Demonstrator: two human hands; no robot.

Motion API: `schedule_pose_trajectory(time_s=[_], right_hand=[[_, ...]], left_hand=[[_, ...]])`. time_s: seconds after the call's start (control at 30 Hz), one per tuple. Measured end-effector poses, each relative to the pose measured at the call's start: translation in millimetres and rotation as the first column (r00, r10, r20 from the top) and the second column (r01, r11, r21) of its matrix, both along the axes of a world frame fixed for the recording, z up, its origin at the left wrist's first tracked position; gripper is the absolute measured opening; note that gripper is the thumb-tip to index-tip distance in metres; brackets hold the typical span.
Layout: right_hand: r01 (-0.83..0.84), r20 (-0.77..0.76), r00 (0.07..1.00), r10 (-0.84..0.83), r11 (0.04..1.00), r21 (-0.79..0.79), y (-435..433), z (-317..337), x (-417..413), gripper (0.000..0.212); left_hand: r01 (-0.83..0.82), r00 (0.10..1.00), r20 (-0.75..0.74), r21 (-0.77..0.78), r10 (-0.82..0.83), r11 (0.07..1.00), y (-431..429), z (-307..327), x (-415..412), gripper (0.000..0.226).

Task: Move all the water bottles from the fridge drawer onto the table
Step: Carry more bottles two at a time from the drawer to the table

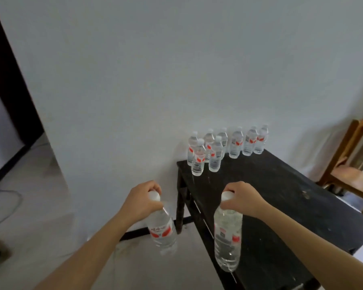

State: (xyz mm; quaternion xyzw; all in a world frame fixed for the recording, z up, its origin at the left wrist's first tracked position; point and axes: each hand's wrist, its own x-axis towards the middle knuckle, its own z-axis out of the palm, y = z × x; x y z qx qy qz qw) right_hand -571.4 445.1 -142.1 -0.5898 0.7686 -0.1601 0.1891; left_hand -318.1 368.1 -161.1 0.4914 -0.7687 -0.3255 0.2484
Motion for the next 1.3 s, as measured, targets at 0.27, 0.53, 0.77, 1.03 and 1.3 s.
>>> schedule_pose_trajectory(time_s=[0.27,0.53,0.77,1.03,1.3], right_hand=[[0.060,0.031,0.998,-0.059,0.997,-0.041,-84,2,-55,0.021],[0.135,0.062,0.989,-0.136,0.991,0.011,-174,-19,-80,0.026],[0.291,0.031,0.955,-0.295,0.952,0.100,-243,-22,-101,0.017],[0.581,0.054,0.811,-0.582,0.813,0.043,-247,-23,-122,0.018],[0.730,-0.057,0.683,-0.728,0.684,0.014,-205,-23,-185,0.024]], left_hand=[[0.084,0.996,0.024,0.019,-0.085,0.996,-83,3,-61,0.027],[0.134,0.988,0.073,0.046,-0.137,0.990,-182,-20,-80,0.030],[0.364,0.919,0.142,0.056,-0.369,0.930,-285,-28,-128,0.028],[0.666,0.734,0.137,0.040,-0.665,0.745,-326,-37,-214,0.028],[0.816,0.539,0.143,0.155,-0.830,0.557,-301,-57,-324,0.020]])
